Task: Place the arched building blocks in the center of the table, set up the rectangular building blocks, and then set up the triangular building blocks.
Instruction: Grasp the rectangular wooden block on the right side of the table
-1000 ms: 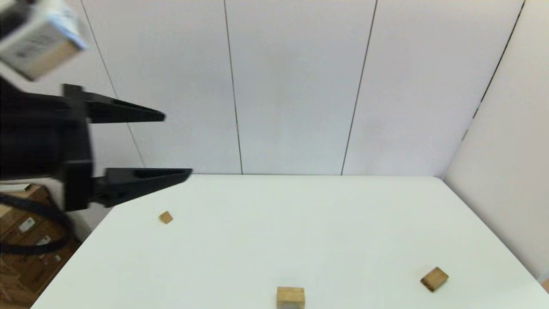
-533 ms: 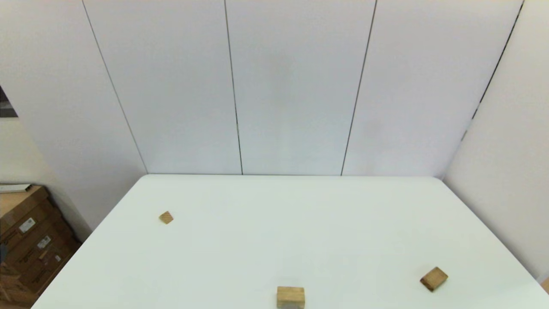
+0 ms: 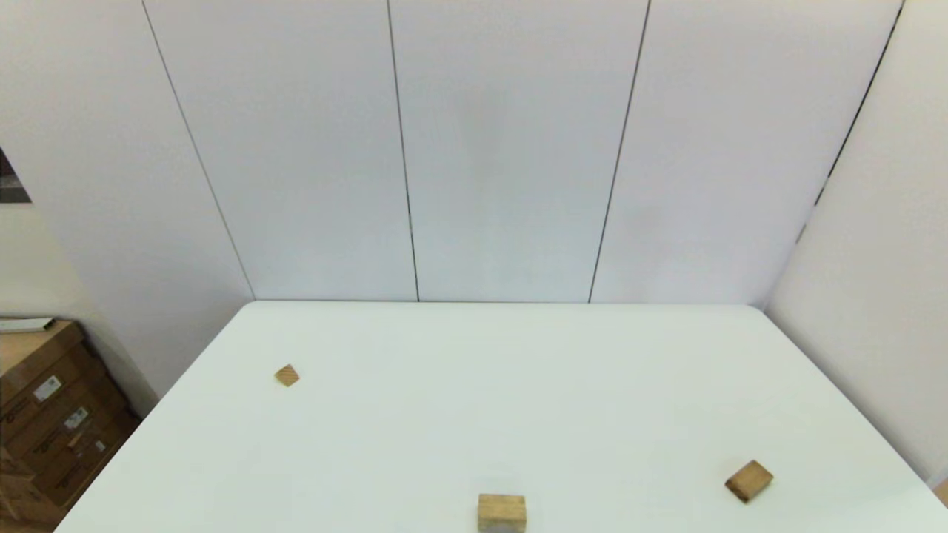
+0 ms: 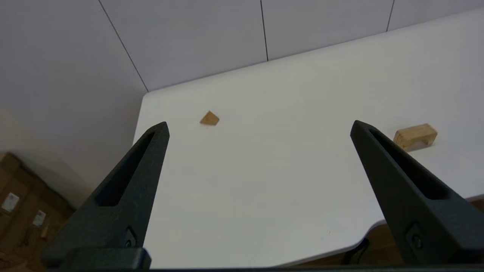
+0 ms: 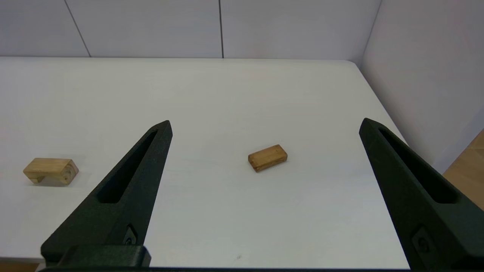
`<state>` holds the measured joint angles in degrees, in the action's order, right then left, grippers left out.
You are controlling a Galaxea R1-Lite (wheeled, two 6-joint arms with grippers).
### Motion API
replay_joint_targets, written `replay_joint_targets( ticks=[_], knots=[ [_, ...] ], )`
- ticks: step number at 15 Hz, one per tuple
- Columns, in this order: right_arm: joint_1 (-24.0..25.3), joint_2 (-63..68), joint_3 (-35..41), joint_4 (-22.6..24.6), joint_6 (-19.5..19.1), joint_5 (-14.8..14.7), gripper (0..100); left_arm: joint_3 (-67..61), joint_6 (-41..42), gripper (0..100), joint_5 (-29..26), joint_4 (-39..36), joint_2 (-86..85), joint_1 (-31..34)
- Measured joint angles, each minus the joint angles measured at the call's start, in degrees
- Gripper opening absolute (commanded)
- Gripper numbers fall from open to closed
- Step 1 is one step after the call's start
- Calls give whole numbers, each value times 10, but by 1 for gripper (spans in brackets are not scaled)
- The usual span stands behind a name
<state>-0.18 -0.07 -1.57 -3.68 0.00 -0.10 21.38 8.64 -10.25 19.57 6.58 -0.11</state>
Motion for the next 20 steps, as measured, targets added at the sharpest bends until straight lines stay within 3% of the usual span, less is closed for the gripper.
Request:
replay_joint_targets(
  ticks=[4, 8, 10, 16, 20],
  knots=[
    [0, 0, 0, 0, 0, 0, 100, -93, -36, 100, 21, -54, -55, 1],
    [0, 0, 0, 1, -4, 2, 100, -191, -43, 100, 62, -201, -66, 2],
    [0, 0, 1, 1, -5, 2, 100, -208, -37, 100, 94, -193, -66, 2],
    [0, 16, -33, -24, -5, 0, 100, -214, -72, 100, 102, -194, -66, 2],
    [-4, 191, -118, -68, 27, -19, 100, -213, -75, 100, 102, -194, -66, 2]
  ],
)
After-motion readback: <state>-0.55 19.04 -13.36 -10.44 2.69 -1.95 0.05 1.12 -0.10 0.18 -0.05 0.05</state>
